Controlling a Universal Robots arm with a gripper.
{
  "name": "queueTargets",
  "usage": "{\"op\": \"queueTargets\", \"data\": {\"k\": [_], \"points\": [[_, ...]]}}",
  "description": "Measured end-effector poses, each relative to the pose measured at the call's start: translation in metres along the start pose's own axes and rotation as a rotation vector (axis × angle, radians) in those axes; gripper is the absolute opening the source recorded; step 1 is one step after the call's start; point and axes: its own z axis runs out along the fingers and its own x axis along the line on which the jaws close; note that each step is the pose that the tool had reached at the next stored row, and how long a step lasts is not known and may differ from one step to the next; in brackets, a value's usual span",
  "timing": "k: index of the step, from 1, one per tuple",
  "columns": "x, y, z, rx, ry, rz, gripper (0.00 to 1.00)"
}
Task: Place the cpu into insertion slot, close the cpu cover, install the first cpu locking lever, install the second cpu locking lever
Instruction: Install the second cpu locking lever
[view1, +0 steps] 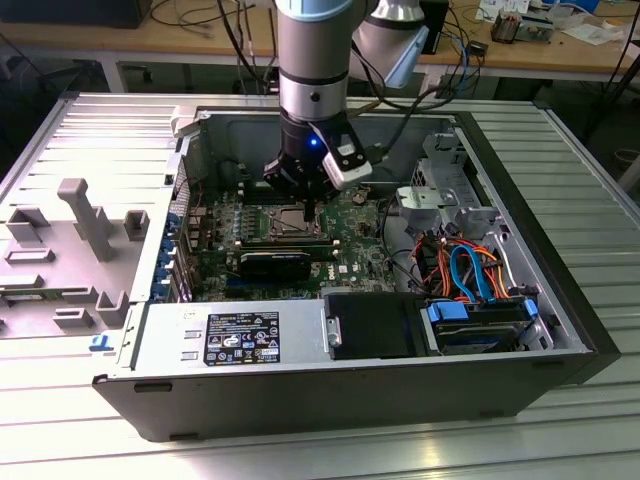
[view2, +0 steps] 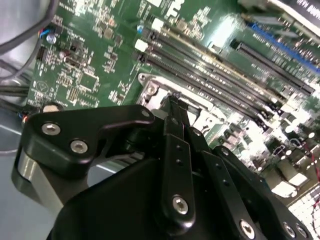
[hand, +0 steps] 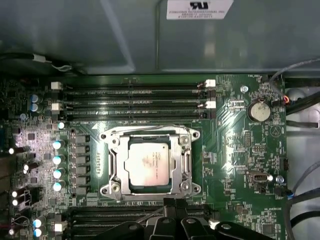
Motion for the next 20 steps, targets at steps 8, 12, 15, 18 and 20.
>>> {"op": "queueTargets", "data": {"k": [8, 12, 15, 18, 20], "points": [[-0.0002, -0.0034, -0.0055, -0.0001, 0.0000, 0.000, 0.11], [-0.0004, -0.0059, -0.0093, -0.0001, 0.0000, 0.000, 0.11], [-0.0005, -0.0116, -0.0092, -0.0001, 0.0001, 0.000, 0.11], [0.0001, -0.0162, -0.0090, -0.0002, -0.0001, 0.000, 0.11], [0.0031, -0.0163, -0.0091, -0.0001, 0.0000, 0.000, 0.11]]}}
